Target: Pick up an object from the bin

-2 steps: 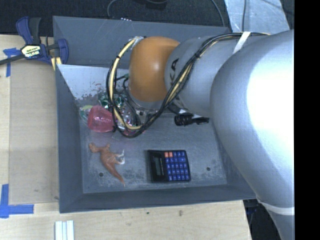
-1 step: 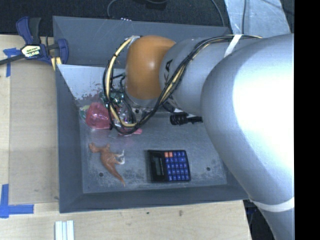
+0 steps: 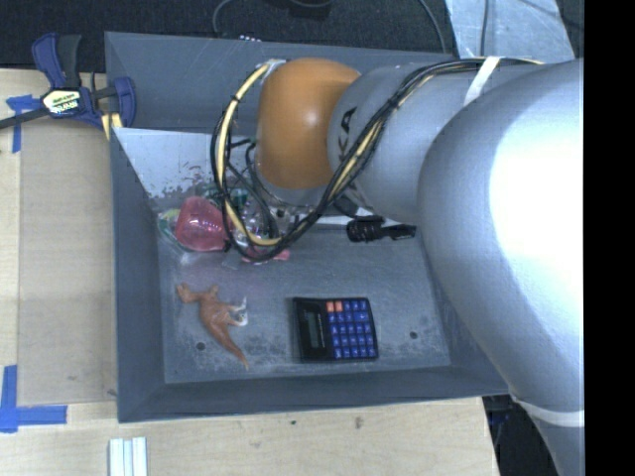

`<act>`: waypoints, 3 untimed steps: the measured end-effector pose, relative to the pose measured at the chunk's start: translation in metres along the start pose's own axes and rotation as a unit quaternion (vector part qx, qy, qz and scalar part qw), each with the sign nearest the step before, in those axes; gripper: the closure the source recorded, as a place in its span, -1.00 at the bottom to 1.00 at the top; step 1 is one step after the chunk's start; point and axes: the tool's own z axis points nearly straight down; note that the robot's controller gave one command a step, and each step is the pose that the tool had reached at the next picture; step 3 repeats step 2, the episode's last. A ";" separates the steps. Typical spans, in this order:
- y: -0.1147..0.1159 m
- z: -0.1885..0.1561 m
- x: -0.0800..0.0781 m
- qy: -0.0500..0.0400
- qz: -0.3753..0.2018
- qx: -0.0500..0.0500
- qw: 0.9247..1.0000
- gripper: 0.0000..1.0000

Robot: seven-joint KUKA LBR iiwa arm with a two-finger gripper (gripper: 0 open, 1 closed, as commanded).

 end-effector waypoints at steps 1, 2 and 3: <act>0.022 0.026 -0.023 0.005 -0.006 0.000 1.000 1.00; 0.022 0.026 -0.023 0.005 -0.006 0.000 1.000 1.00; 0.022 0.026 -0.023 0.005 -0.006 0.000 1.000 1.00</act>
Offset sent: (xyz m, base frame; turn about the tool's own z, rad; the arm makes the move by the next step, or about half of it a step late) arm 0.0000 0.0000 0.0000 0.0000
